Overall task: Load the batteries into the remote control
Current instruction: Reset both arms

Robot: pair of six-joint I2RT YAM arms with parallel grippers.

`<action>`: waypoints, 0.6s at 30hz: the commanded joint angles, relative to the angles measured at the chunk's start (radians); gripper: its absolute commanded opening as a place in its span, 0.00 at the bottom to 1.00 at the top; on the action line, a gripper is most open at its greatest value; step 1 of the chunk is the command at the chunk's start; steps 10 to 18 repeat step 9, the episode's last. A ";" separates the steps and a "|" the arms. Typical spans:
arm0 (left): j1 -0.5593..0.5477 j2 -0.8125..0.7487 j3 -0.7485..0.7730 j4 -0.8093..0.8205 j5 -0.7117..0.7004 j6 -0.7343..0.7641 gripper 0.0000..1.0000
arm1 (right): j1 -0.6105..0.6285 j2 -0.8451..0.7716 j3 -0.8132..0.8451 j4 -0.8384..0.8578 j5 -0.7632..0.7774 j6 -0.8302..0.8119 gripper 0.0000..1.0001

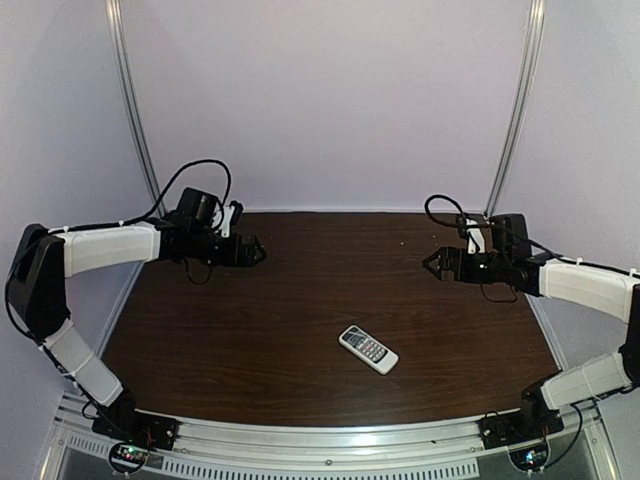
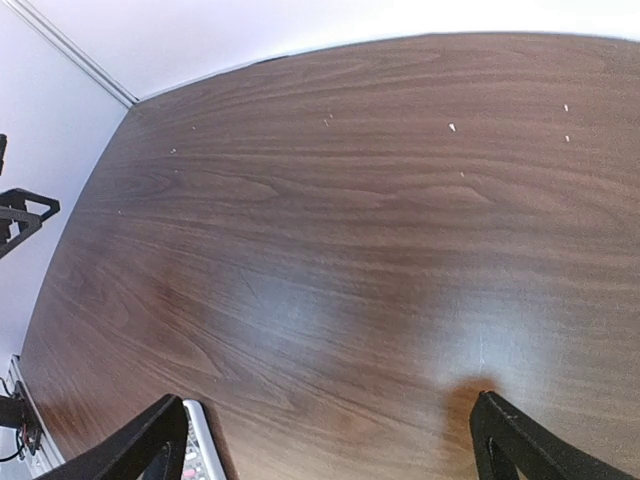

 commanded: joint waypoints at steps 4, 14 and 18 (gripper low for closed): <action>0.000 -0.092 -0.174 0.127 -0.056 -0.086 0.97 | -0.016 -0.081 -0.184 0.202 -0.034 0.079 1.00; 0.000 -0.131 -0.207 0.148 -0.079 -0.090 0.97 | -0.016 -0.097 -0.185 0.192 -0.041 0.073 1.00; 0.000 -0.131 -0.207 0.148 -0.079 -0.090 0.97 | -0.016 -0.097 -0.185 0.192 -0.041 0.073 1.00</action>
